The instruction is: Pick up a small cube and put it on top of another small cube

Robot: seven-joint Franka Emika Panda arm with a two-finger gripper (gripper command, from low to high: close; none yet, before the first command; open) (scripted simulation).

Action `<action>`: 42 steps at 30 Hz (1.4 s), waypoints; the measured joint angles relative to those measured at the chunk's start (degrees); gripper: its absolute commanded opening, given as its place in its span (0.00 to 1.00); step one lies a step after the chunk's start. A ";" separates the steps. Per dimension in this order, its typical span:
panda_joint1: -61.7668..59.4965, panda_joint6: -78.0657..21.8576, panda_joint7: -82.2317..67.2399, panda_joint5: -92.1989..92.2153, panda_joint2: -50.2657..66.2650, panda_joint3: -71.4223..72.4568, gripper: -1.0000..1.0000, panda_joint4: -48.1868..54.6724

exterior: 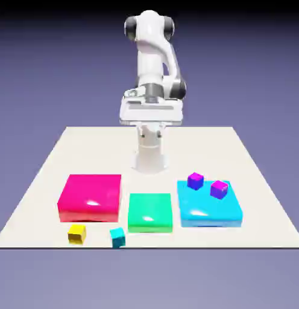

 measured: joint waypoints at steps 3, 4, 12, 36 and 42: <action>1.55 -4.76 -2.69 0.67 6.23 -2.56 0.50 4.68; 2.07 -6.34 -3.58 0.89 8.31 -3.41 0.50 6.24; 6.15 -19.02 -10.75 2.68 24.92 -10.23 0.50 18.73; 14.27 -42.17 -29.27 9.37 70.70 -24.46 0.50 46.94; 16.04 -49.12 -28.23 7.35 65.45 -26.53 0.00 48.73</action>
